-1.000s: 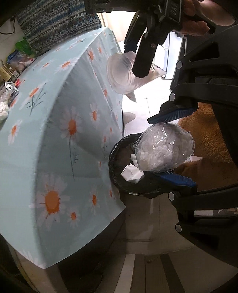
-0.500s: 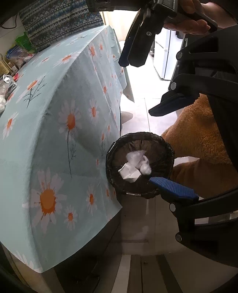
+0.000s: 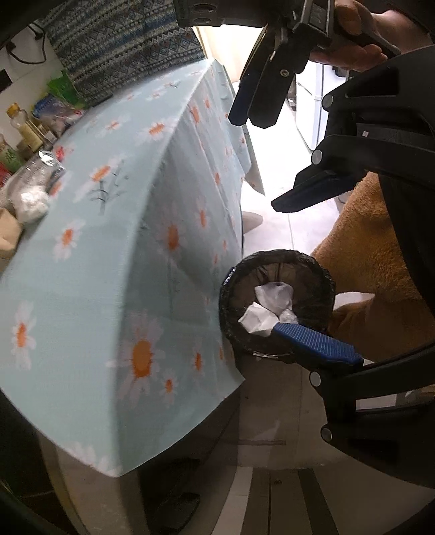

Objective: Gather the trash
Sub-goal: 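Open both grippers over the black bin to drop the bag and bundle, then move both grippers back up over the remaining trash on the counter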

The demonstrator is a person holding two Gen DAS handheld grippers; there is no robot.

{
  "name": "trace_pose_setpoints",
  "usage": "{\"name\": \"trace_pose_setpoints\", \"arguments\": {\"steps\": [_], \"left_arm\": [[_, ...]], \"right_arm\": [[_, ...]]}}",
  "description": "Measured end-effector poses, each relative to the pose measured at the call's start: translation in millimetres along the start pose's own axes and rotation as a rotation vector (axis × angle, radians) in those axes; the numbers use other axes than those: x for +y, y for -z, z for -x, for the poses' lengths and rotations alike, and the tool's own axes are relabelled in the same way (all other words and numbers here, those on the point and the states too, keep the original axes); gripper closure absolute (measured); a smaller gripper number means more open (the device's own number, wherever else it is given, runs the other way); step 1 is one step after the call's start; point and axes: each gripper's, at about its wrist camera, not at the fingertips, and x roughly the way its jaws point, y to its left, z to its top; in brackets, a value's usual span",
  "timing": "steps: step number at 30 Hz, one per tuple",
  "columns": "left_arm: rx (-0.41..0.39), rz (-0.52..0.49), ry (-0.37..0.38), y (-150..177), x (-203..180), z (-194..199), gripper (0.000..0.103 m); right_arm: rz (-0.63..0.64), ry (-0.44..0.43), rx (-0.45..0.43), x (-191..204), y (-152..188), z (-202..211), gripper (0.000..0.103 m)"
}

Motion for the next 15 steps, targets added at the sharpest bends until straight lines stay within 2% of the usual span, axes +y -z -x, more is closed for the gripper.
{"name": "trace_pose_setpoints", "arguments": {"steps": [7, 15], "left_arm": [[-0.059, -0.011, 0.024, -12, -1, 23, 0.036], [-0.124, -0.077, 0.039, -40, -22, 47, 0.036]], "right_arm": [[-0.014, 0.028, -0.064, 6, -2, 23, 0.026], [-0.022, 0.039, -0.156, 0, -13, 52, 0.026]]}}
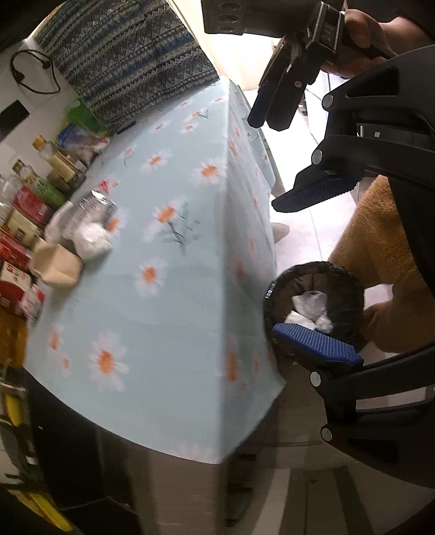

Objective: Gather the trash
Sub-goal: 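Move both grippers back up over the remaining trash on the counter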

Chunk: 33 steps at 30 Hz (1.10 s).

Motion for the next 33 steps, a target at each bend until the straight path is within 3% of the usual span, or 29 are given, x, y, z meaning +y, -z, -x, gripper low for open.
{"name": "trace_pose_setpoints", "arguments": {"steps": [12, 20, 31, 33], "left_arm": [[-0.062, -0.055, -0.068, -65, -36, -5, 0.036], [-0.085, -0.055, -0.13, -112, -50, -20, 0.036], [-0.03, -0.056, -0.231, -160, -63, -61, 0.036], [-0.015, -0.049, -0.252, -169, -64, -71, 0.028]], "right_arm": [[0.018, -0.004, -0.086, -49, -61, 20, 0.026], [0.042, -0.01, -0.093, -89, -105, 20, 0.026], [0.09, -0.049, -0.049, -128, -161, -5, 0.022], [0.103, -0.048, -0.046, -134, -170, -10, 0.022]]}}
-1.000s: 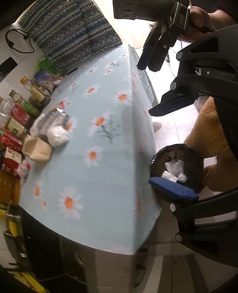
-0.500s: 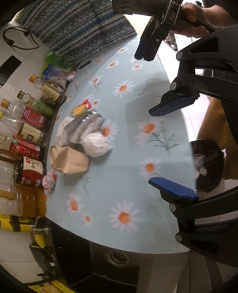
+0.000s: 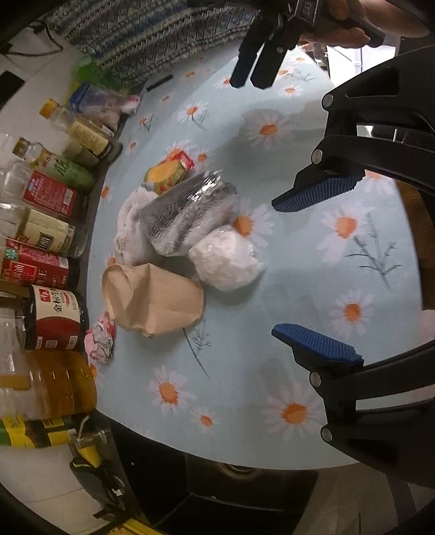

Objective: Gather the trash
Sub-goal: 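Move both grippers back up over the remaining trash on the counter, then grasp the second cling-wrapped white bundle with the left gripper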

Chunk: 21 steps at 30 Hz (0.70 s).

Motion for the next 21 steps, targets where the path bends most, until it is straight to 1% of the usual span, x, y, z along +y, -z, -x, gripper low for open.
{"name": "trace_pose_setpoints", "arguments": {"steps": [2, 4, 5, 7, 12, 19, 21], "left_arm": [[0.022, 0.026, -0.007, -7, 0, -8, 0.026], [0.009, 0.031, -0.011, -12, -3, -11, 0.026], [0.007, 0.028, -0.028, -14, -4, -14, 0.026], [0.026, 0.044, -0.033, -19, -4, -23, 0.026], [0.031, 0.053, -0.065, -31, -3, -39, 0.026], [0.031, 0.063, -0.068, -43, -6, -56, 0.028], [0.033, 0.065, -0.071, -42, -6, -59, 0.036]], "right_arm": [[0.011, -0.002, 0.005, -5, -8, -5, 0.022], [0.025, -0.007, 0.01, -11, -17, -10, 0.022], [0.03, -0.008, 0.019, -14, -22, -14, 0.022], [0.044, -0.01, 0.03, -17, -30, -19, 0.022], [0.077, -0.013, 0.04, -22, -49, -30, 0.022], [0.112, -0.02, 0.065, -27, -68, -43, 0.022], [0.121, -0.021, 0.07, -27, -73, -47, 0.022]]}}
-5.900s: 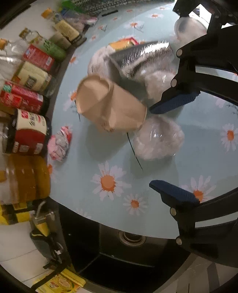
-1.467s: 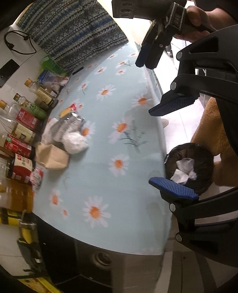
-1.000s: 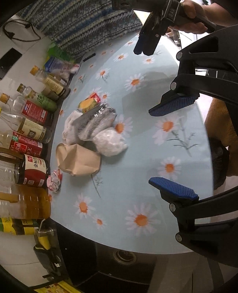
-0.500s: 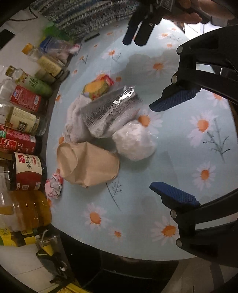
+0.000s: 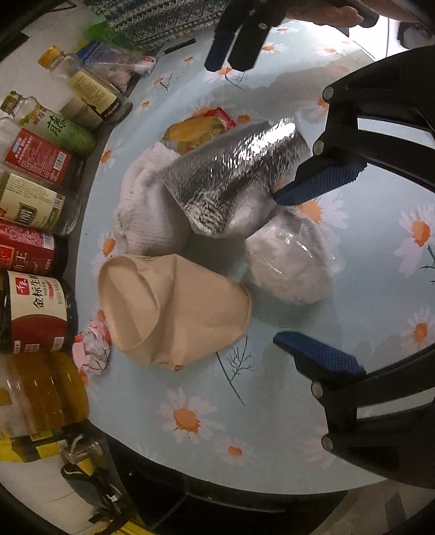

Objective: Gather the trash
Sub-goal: 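Grasp the second cling-wrapped white bundle with the left gripper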

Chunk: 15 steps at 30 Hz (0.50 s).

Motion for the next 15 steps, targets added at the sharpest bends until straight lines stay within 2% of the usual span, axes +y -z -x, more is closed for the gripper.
{"name": "trace_pose_setpoints", "arguments": {"steps": [2, 5, 15], "left_arm": [[-0.001, -0.003, 0.0, 0, 0, -3, 0.042], [-0.001, -0.005, -0.002, -1, 0, -7, 0.057], [-0.024, 0.018, 0.005, 4, 5, 3, 0.057]], "right_arm": [[0.011, 0.002, 0.003, -1, -6, -4, 0.022], [0.019, 0.003, 0.013, -3, -12, -10, 0.022], [0.09, 0.027, 0.072, 3, -29, -39, 0.022]]}}
